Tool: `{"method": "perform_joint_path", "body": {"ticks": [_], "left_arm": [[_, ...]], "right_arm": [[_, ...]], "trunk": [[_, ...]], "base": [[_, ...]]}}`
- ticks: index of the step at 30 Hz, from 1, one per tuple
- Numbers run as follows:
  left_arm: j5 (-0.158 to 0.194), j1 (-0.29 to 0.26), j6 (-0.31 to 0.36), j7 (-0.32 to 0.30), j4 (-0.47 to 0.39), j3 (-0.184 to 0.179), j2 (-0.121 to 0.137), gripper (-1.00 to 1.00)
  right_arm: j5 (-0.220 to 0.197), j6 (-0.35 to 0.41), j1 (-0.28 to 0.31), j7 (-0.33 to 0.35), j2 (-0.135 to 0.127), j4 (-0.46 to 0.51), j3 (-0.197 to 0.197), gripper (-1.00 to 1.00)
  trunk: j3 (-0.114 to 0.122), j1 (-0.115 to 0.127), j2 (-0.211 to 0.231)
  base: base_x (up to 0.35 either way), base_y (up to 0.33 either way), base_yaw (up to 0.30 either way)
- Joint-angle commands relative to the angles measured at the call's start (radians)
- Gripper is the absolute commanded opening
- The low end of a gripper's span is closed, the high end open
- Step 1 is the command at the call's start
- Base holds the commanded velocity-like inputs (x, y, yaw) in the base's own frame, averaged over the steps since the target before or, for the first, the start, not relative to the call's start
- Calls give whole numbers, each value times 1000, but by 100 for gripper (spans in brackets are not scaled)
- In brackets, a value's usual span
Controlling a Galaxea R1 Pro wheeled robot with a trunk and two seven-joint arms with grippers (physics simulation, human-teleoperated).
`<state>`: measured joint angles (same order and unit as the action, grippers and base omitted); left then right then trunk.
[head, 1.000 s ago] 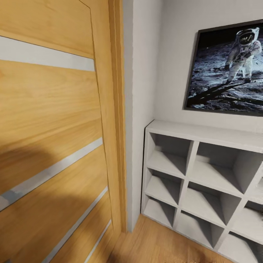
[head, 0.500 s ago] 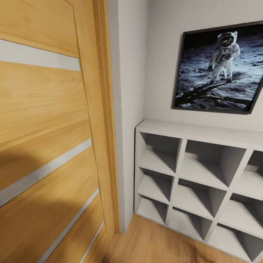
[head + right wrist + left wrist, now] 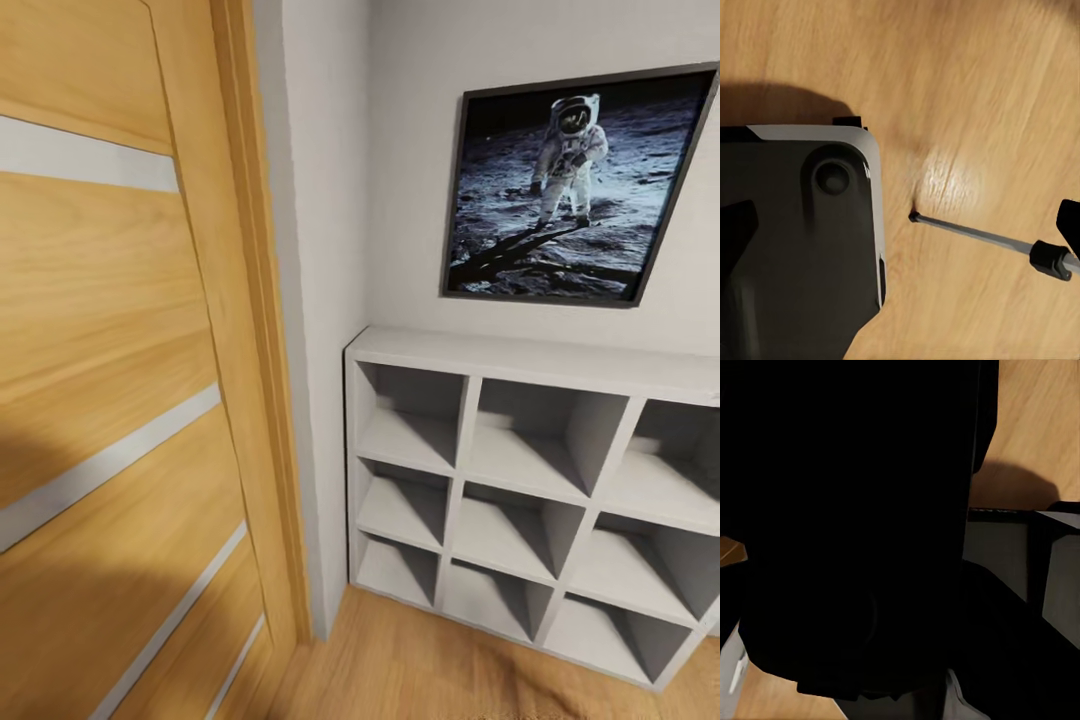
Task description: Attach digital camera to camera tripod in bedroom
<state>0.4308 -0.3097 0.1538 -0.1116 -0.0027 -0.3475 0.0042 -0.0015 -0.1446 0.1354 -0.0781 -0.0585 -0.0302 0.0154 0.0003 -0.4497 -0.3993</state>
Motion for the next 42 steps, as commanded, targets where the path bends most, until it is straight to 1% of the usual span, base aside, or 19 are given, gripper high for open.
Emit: {"method": "perform_joint_path", "body": {"ticks": [1, 9, 42], "left_arm": [[10, 0, 4, -4, 0, -8, 0, -100], [15, 0, 4, -8, 0, -7, 0, -100], [19, 0, 4, -12, 1, -7, 0, -100]], "right_arm": [[0, -6, 1, -2, 0, -3, 1, 100], [3, -6, 1, -2, 0, -3, 1, 100], [4, -7, 1, -2, 0, -3, 1, 100]], "trunk": [[0, 0, -1], [0, 0, -1], [0, 0, -1]], "base": [[0, 0, -177], [0, 0, -177], [0, 0, -173]]}}
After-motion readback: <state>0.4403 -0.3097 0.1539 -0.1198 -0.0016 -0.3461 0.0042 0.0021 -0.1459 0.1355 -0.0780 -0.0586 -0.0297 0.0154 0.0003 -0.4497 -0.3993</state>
